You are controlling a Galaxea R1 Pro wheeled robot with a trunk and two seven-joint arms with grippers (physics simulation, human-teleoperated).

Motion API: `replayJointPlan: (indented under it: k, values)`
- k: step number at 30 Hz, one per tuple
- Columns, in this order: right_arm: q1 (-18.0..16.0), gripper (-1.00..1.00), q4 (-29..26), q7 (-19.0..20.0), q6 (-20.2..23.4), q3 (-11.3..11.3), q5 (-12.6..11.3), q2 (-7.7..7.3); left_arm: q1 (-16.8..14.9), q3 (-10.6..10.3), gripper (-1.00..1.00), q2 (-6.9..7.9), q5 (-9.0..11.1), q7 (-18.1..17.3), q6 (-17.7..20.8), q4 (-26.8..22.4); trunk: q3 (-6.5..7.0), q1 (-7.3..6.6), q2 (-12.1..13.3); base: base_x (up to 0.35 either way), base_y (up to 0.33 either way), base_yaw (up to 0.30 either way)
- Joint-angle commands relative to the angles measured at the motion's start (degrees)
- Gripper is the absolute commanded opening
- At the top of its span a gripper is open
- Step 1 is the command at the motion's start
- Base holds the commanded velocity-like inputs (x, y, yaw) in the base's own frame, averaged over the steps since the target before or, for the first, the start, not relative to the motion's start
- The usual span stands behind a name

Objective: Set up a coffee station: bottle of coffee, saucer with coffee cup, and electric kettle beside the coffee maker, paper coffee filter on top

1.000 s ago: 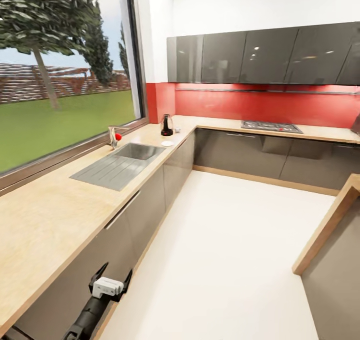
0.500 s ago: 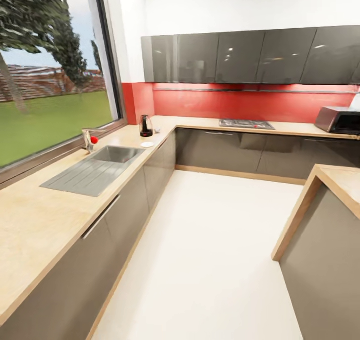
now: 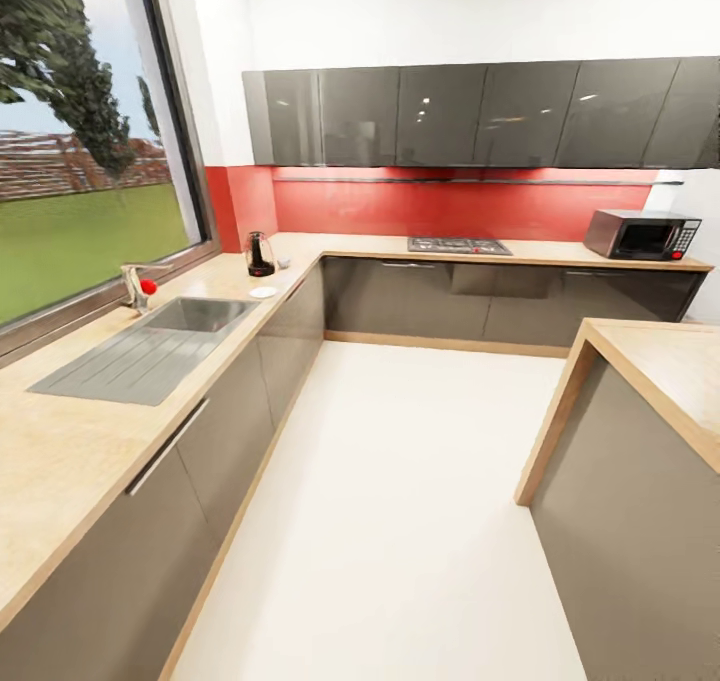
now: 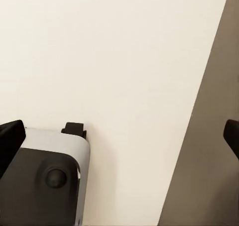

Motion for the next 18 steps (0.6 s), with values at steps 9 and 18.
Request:
replayJointPlan:
  k: [9,18]
  values:
    - [-0.05,1.00,-0.03,0.35,-0.14,-0.70,0.38,2.21,0.26,0.64,1.00,-0.65,-0.36,11.16,12.53,0.28,-0.12,0.03,-0.12,0.000,0.000,-0.006]
    - [-0.05,1.00,-0.05,0.16,-0.16,-0.86,0.24,2.20,0.28,0.54,1.00,-1.84,-0.41,11.68,12.90,0.20,-0.12,0.03,-0.12,0.119,0.000,0.000]
